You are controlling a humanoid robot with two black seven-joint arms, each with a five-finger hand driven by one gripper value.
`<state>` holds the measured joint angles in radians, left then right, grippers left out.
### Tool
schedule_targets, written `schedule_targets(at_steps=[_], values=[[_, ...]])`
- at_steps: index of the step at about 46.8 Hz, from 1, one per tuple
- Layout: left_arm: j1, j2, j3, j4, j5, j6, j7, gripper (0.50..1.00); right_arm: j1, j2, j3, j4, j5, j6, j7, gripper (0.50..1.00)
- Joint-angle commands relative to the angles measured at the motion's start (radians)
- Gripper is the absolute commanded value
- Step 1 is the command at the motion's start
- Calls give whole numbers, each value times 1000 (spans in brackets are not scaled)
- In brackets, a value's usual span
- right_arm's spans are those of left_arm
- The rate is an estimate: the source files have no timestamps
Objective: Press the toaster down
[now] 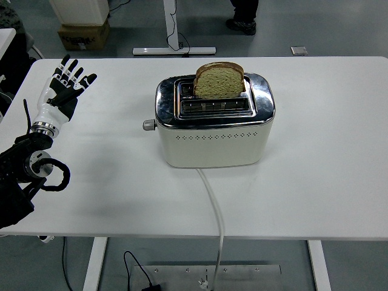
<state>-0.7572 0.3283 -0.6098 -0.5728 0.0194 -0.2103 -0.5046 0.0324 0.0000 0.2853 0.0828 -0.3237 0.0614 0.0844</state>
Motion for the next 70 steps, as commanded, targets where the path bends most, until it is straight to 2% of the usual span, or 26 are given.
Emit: schedule_targets(at_steps=[1,11,23,28,34,51,56,70], values=[[1,1,1,-1,17,-1,0,1000,0,0,0,2,0,0,0,998],[2,6,2,-2,117,-1,0,1000,0,0,0,0,0,0,0,998],[-4,90,9,-7,249,-14,0,1000,0,0,0,0,0,0,0,998],[-7,110,9,-7,290,-38,0,1000,0,0,0,0,0,0,0,998],[-5,121,9,-7,327,-64,0,1000,0,0,0,0,0,0,0,998],[-16,133,10,-10,476,-64,0,1000,0,0,0,2,0,0,0,998],[-22,161,12,-16,522,-66,0,1000,0,0,0,0,0,0,0,998],[-33,207,25,-122,643,-64,0,1000,0,0,0,2,0,0,0,998]])
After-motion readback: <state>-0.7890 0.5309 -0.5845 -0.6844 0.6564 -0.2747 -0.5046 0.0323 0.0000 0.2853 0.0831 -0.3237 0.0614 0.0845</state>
